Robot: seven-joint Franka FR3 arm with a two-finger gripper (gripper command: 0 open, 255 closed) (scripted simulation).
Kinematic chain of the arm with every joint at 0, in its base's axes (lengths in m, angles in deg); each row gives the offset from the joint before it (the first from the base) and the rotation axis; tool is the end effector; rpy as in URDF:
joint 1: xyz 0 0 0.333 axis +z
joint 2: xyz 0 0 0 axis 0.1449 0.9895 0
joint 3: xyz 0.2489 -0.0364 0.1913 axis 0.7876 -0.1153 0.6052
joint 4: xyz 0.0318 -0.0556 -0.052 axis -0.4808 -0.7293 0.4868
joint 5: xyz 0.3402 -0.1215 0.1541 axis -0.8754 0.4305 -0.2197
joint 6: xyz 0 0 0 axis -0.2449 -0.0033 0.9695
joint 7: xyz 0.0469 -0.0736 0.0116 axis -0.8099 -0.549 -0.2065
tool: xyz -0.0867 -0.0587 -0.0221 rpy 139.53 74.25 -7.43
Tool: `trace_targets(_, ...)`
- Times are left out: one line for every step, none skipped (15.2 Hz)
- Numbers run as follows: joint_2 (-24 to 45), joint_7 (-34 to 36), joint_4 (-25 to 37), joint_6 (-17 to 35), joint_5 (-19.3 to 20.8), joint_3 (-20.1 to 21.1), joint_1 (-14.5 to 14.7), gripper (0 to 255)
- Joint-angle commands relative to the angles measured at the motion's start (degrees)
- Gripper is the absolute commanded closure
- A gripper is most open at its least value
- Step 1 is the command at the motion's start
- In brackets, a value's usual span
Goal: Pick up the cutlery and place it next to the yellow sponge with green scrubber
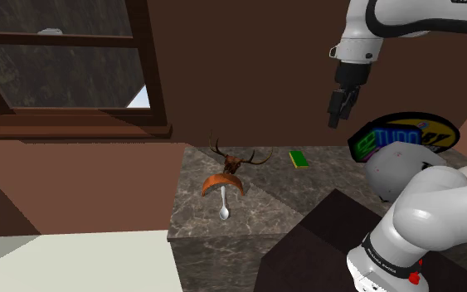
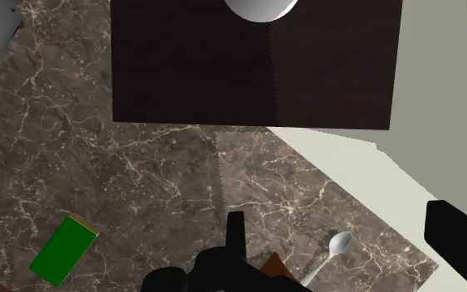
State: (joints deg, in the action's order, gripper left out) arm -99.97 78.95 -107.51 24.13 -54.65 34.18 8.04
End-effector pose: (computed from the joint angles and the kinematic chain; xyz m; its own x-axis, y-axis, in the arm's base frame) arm 0.2820 -0.0221 0.5765 0.9885 0.1072 -0.1063 0.0991 -0.9920 -0.0782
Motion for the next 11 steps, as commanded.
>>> trace_targets(0.0, 0.0, 0.0, 0.0, 0.0, 0.0, 0.0, 0)
trace_targets(0.6, 1.3, -1.3, 1.9, -0.7, 0.6, -0.1, 0)
trace_targets(1.2, 2.5, -2.5, 3.8, -1.4, 1.2, -0.1, 0)
trace_targets(2.0, 3.7, -3.7, 5.8, -2.1, 1.8, -0.1, 0)
trace_targets(2.8, 4.9, -4.8, 7.8, -2.8, 2.4, -0.1, 0)
trace_targets(3.7, 6.1, -5.8, 9.8, -3.5, 3.0, -0.1, 0)
trace_targets(4.8, 7.2, -6.7, 11.8, -4.2, 3.6, -0.1, 0)
trace_targets(5.9, 8.4, -7.5, 13.9, -4.9, 4.2, 0.0, 0)
trace_targets(7.2, 9.5, -8.3, 16.0, -5.5, 4.8, 0.0, 0)
trace_targets(8.5, 10.5, -8.9, 18.1, -6.2, 5.4, 0.1, 0)
trace_targets(10.0, 11.6, -9.5, 20.3, -6.9, 5.9, 0.1, 0)
